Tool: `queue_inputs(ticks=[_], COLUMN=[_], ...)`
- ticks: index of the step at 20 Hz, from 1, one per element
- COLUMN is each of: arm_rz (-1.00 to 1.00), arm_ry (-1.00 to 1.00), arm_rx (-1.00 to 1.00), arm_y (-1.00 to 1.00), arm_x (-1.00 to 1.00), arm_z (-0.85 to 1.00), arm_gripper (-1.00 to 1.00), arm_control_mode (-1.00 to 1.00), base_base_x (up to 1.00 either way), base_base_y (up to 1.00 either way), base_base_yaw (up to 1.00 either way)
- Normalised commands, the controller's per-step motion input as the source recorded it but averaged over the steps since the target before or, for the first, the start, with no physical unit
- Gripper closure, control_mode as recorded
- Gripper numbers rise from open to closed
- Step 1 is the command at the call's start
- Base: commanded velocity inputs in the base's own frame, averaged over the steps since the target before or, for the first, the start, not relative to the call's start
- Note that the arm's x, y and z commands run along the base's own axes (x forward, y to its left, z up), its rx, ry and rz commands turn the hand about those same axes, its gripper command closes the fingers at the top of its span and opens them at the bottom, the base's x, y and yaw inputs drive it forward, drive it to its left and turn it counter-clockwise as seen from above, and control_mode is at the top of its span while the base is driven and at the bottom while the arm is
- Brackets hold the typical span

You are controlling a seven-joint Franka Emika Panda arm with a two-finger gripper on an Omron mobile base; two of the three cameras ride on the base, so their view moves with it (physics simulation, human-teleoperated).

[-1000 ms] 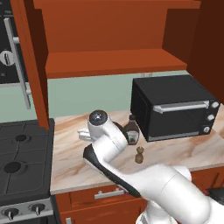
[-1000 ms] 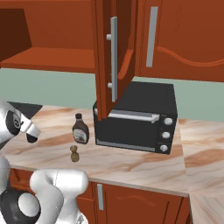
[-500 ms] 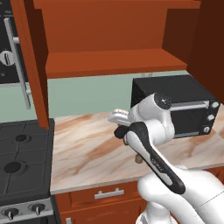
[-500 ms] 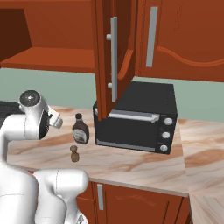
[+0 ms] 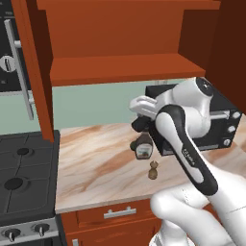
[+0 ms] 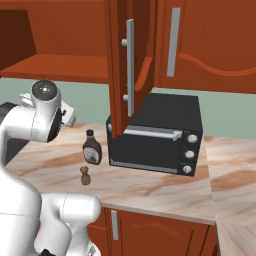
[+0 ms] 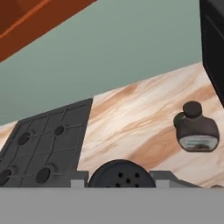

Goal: There are various items on the counter. Only move the condiments/shakers into the cabinet.

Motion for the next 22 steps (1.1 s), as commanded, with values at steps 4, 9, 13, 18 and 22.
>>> queue_inputs(ticks=[4,9,13,18,22], arm_rz=[0.00,0.00,0.00,0.00,0.00], arm_ry=[0.00,-0.15,-0.21,-0.06,-0.09], arm_rx=[-0.11,-0.19,-0.19,-0.15,-0.07], arm_y=[0.00,0.00,-0.07,-0.43,-0.61], arm_x=[-0.09,0.00,0.09,0.16,0.38], arm_z=[1.00,1.00,0.95,0.30,-0.01], arm_gripper=[1.00,1.00,1.00,1.00,1.00], arm_control_mode=[-1.00,-1.00,-1.00,-1.00,-1.00], base_base_x=[0.00,0.00,0.00,0.00,0.00], base_base_y=[0.00,0.00,0.00,0.00,0.00], base_base_yaw=[0.00,0.00,0.00,0.00,0.00])
